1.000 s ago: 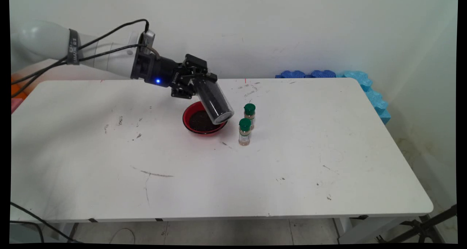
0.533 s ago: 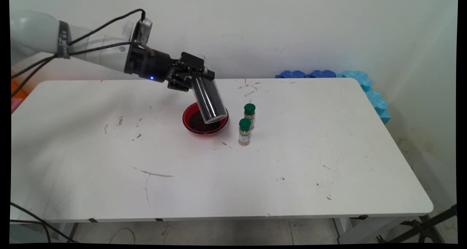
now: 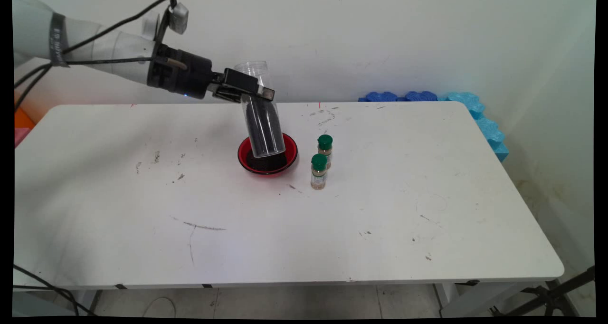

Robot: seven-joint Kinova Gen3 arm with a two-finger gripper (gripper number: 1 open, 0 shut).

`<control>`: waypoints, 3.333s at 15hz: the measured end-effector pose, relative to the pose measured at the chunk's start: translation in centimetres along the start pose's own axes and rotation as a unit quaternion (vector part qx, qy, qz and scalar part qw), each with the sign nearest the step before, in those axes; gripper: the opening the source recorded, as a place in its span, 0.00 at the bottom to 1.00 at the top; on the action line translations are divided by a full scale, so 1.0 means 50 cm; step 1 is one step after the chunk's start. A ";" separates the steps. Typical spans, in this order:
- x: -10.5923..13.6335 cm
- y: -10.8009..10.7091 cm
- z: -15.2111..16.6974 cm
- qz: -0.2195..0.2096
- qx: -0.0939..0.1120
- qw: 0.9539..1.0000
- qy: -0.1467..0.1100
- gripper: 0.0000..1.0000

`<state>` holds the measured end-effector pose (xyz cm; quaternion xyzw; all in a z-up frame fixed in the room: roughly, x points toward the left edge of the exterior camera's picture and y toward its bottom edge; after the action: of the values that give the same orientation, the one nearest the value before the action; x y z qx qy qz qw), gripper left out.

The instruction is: Pour the black seasoning powder in the red bowl, then place the picked object on the table

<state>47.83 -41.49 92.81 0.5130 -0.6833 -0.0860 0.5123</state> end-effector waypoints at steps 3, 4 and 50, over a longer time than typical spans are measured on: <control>0.002 0.019 -0.010 0.048 -0.004 0.999 0.003 0.00; 0.002 0.026 -0.012 0.061 -0.006 0.998 0.005 0.00; -0.311 -0.013 0.210 0.341 -0.008 0.940 -0.022 0.00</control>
<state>39.14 -33.82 78.06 0.2432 -0.8277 0.0777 0.4997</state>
